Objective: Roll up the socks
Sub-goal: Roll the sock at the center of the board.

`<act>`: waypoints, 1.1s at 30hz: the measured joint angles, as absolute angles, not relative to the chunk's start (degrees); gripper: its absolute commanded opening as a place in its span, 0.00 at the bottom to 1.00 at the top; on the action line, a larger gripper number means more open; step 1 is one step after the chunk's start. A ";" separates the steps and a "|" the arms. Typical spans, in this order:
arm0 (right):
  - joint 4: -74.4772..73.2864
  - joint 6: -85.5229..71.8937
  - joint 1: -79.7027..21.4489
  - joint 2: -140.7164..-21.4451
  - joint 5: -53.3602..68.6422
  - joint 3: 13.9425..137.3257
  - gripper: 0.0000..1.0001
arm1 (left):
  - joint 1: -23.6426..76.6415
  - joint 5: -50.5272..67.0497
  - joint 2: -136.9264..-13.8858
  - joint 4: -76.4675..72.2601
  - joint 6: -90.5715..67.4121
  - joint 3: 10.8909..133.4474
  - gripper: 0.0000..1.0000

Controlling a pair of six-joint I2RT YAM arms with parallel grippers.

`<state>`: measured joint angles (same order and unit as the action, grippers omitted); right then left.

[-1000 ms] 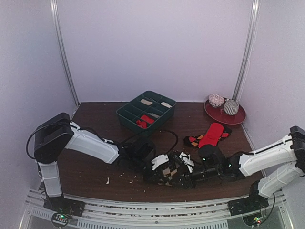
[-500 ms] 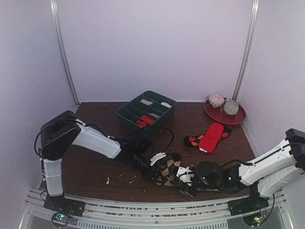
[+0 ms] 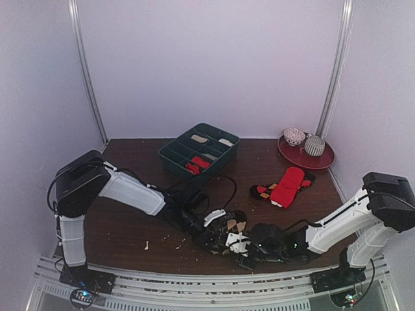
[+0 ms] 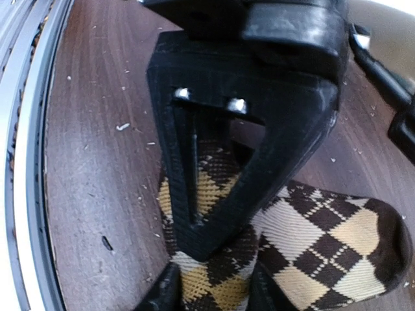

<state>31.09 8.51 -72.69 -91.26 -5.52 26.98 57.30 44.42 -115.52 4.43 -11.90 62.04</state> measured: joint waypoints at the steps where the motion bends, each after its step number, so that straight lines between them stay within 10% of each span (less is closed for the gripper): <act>1: 31.11 7.99 -72.77 -91.92 -5.28 27.29 0.25 | 57.30 44.40 -115.52 4.51 -11.88 62.04 0.06; 8: 33.06 -0.38 -71.90 -92.25 -2.33 26.83 0.19 | 57.45 41.67 -113.25 6.13 -10.70 61.93 0.72; 12: 35.59 -7.03 -70.02 -91.81 2.42 25.02 0.19 | 58.28 35.92 -106.54 5.78 -9.91 59.02 0.85; 26: 43.64 -27.62 -55.22 -99.22 35.35 24.95 0.19 | 63.00 26.24 -98.48 -21.67 1.63 40.69 0.89; 33: 41.74 -27.62 -54.52 -102.63 44.18 27.62 0.19 | 63.00 24.88 -103.48 -24.86 4.71 41.74 0.64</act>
